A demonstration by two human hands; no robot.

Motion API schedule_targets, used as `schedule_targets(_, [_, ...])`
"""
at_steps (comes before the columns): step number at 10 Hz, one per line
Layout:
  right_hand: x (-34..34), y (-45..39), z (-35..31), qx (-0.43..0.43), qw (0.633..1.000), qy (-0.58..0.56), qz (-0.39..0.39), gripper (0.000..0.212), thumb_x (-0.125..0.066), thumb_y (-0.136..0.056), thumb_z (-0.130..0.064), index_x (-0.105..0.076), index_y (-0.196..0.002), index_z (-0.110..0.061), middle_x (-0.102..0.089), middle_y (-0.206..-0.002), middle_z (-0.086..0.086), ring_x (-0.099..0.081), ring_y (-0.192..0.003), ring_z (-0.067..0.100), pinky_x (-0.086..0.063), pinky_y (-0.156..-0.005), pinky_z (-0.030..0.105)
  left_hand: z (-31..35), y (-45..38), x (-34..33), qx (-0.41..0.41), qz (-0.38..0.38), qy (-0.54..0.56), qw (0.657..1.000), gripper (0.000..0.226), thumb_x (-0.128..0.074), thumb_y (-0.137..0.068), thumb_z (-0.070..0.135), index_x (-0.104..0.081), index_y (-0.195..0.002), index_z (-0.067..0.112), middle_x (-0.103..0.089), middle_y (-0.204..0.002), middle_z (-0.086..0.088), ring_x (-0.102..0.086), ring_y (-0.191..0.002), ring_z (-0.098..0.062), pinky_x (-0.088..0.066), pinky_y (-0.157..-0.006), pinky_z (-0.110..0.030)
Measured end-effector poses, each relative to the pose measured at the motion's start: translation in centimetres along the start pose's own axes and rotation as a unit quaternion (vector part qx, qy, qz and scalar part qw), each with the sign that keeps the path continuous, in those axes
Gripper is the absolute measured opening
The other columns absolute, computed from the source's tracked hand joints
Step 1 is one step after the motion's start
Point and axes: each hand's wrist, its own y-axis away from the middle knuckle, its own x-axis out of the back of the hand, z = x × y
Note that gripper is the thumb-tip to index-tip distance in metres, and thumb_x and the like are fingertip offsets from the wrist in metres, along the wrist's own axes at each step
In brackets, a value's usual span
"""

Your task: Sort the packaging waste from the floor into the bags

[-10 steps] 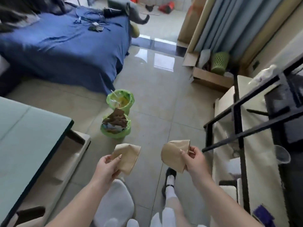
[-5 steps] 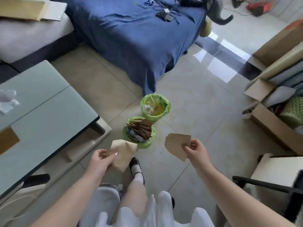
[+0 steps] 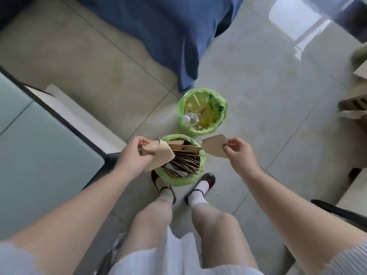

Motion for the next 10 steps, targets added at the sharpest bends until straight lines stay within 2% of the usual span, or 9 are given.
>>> schedule_targets(1, [-4.3,-6.8,0.4,0.040,0.996,0.068,-0.033,0.014,-0.055,-0.090,-0.018,-0.065,-0.099,-0.021,-0.064,-0.093,0.001,-0.058,-0.086,0.021,-0.045,-0.071,0.032,-1.1,-6.4,-3.0,-0.025,-0.001,-0.071,0.997,0.033,-0.059,-0.079,0.010,-0.050,-0.105,0.030,-0.056,-0.106,0.006,-0.056,-0.095,-0.020,-0.048,-0.079,-0.034])
schedule_targets(2, [-8.7,-12.2,1.9,0.085,0.976,0.167,-0.108,0.015,-0.053,-0.091,-0.019,-0.066,-0.098,-0.020,-0.061,-0.087,0.000,-0.054,-0.081,0.021,-0.039,-0.062,0.026,-3.4,-12.0,-6.7,-0.036,-0.012,-0.100,0.994,0.035,-0.057,-0.081,0.008,-0.054,-0.110,0.029,-0.059,-0.112,0.005,-0.056,-0.100,-0.019,-0.046,-0.078,-0.031])
schedule_targets(3, [-12.3,-15.8,4.8,0.147,0.924,0.297,-0.190,0.017,-0.051,-0.091,-0.018,-0.066,-0.098,-0.015,-0.064,-0.088,0.004,-0.055,-0.084,0.025,-0.038,-0.065,0.026,-6.1,-15.8,-10.1,-0.067,-0.052,-0.165,0.983,0.034,-0.058,-0.082,0.010,-0.057,-0.110,0.030,-0.061,-0.120,0.004,-0.057,-0.106,-0.021,-0.049,-0.087,-0.038])
schedule_targets(5, [-15.4,-19.8,8.8,0.183,0.836,0.430,-0.289,0.015,-0.054,-0.089,-0.023,-0.069,-0.093,-0.020,-0.056,-0.093,0.006,-0.055,-0.088,0.026,-0.050,-0.074,0.034,-9.0,-18.7,-13.9,-0.155,-0.139,-0.306,0.929,0.037,-0.059,-0.086,0.021,-0.057,-0.121,0.033,-0.053,-0.134,0.013,-0.048,-0.122,-0.018,-0.043,-0.093,-0.031])
schedule_targets(6, [-16.0,-20.7,8.8,0.189,0.788,0.483,-0.331,0.020,-0.053,-0.091,-0.028,-0.068,-0.101,-0.018,-0.047,-0.092,0.003,-0.049,-0.082,0.024,-0.043,-0.067,0.030,-8.9,-19.3,-14.6,-0.214,-0.195,-0.371,0.882,0.033,-0.059,-0.087,0.031,-0.060,-0.120,0.031,-0.049,-0.136,0.014,-0.040,-0.124,-0.020,-0.040,-0.097,-0.032])
schedule_targets(7, [-17.4,-21.1,9.1,0.174,0.747,0.527,-0.365,0.021,-0.051,-0.091,-0.025,-0.066,-0.102,-0.015,-0.054,-0.089,0.004,-0.059,-0.084,0.028,-0.040,-0.061,0.030,-9.5,-19.8,-15.0,-0.213,-0.204,-0.392,0.871,0.030,-0.058,-0.088,0.030,-0.061,-0.118,0.029,-0.051,-0.133,0.012,-0.046,-0.116,-0.020,-0.044,-0.086,-0.032])
schedule_targets(8, [-18.7,-21.2,9.7,0.147,0.762,0.512,-0.369,0.020,-0.053,-0.090,-0.026,-0.066,-0.103,-0.017,-0.055,-0.087,0.003,-0.059,-0.086,0.028,-0.038,-0.061,0.030,-10.7,-20.1,-15.8,-0.118,-0.245,-0.344,0.899,0.031,-0.054,-0.090,0.025,-0.057,-0.121,0.025,-0.053,-0.131,0.006,-0.056,-0.107,-0.014,-0.041,-0.081,-0.027])
schedule_targets(9, [-18.8,-21.1,9.8,0.135,0.784,0.476,-0.376,0.023,-0.058,-0.088,-0.029,-0.064,-0.108,-0.018,-0.061,-0.093,0.006,-0.059,-0.091,0.029,-0.041,-0.065,0.031,-11.7,-19.9,-16.2,-0.089,-0.255,-0.331,0.904,0.050,-0.061,-0.087,0.022,-0.047,-0.134,0.031,-0.033,-0.149,0.006,-0.043,-0.129,-0.017,-0.035,-0.101,-0.029])
schedule_targets(10, [-17.1,-21.0,9.8,0.091,0.824,0.422,-0.368,0.033,-0.060,-0.086,-0.033,-0.059,-0.118,-0.023,-0.065,-0.103,0.002,-0.059,-0.096,0.026,-0.049,-0.074,0.032,-11.0,-19.2,-14.8,-0.038,-0.254,-0.289,0.922,0.053,-0.064,-0.085,0.024,-0.045,-0.134,0.033,-0.032,-0.149,0.007,-0.048,-0.123,-0.015,-0.039,-0.101,-0.031])
